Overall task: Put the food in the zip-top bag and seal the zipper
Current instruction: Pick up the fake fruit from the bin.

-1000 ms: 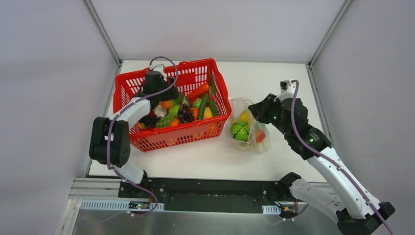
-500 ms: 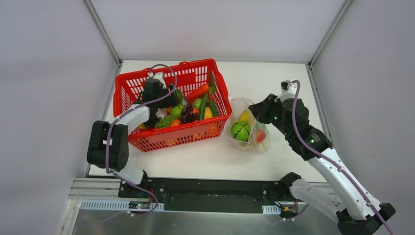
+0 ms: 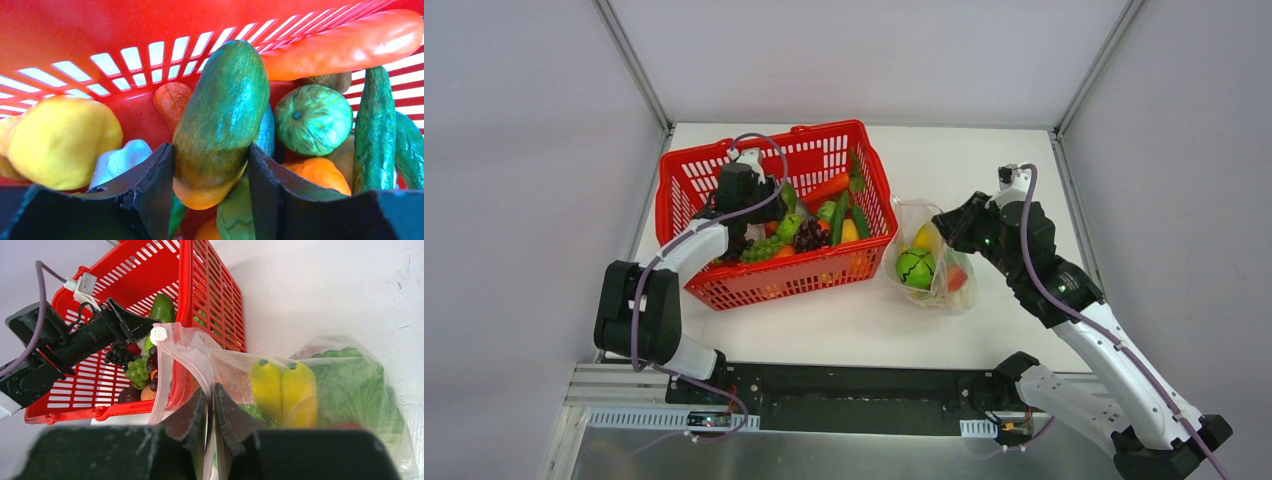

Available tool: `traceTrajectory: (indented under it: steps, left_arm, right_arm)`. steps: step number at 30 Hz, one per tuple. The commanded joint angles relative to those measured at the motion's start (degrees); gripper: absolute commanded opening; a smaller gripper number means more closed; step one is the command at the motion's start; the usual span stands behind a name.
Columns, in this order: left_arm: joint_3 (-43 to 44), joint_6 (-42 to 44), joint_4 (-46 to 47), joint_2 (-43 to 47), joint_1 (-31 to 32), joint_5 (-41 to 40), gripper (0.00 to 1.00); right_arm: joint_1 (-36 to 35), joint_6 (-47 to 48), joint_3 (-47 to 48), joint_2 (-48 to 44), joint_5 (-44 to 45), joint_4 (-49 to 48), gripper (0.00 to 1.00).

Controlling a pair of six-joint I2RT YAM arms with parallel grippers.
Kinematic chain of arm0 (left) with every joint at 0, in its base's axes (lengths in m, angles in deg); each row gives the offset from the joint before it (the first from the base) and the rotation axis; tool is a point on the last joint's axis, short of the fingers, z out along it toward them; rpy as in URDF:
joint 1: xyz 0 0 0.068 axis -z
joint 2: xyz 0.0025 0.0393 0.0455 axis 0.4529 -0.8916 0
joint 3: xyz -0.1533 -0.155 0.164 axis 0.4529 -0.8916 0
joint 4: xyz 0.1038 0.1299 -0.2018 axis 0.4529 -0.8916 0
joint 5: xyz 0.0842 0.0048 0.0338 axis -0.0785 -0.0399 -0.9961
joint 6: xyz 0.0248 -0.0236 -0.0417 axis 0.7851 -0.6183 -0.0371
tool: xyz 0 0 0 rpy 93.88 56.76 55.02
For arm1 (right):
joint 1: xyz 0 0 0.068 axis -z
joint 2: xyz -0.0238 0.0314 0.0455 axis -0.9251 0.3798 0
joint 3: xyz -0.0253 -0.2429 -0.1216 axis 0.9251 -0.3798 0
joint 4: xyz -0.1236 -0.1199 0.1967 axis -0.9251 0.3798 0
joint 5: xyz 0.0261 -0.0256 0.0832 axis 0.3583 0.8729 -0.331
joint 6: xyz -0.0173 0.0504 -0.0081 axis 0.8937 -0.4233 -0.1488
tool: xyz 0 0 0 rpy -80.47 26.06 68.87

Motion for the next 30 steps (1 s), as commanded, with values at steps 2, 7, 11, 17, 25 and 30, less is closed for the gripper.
traceTrajectory:
  steps: [2, 7, 11, 17, 25, 30]
  left_arm:
    - [-2.1, 0.8, -2.7, 7.3, 0.6, -1.7, 0.33]
    - [-2.4, 1.3, -4.4, 11.9, 0.5, -2.0, 0.32]
    - [-2.5, 1.3, -5.1, 16.1, 0.5, -1.8, 0.31]
    - [-1.8, 1.7, -8.1, 20.9, 0.6, -1.9, 0.31]
    - [0.6, 2.2, -9.8, 27.1, 1.5, 3.2, 0.32]
    - [4.5, 2.3, -9.8, 29.3, 6.7, 8.5, 0.33]
  right_arm:
    - [-0.1, 0.6, 1.2, -0.1, 0.5, -1.3, 0.13]
    - [-0.2, 0.4, 1.1, 0.0, 0.4, -1.4, 0.13]
    - [-0.1, 0.3, 1.1, 0.1, 0.3, -1.6, 0.13]
    - [-0.2, 0.2, 1.1, -0.2, 0.2, -1.6, 0.13]
    - [-0.1, 0.2, 1.2, 0.3, -0.4, -2.3, 0.13]
    - [-0.1, -0.3, 1.2, 0.8, -0.5, -2.9, 0.12]
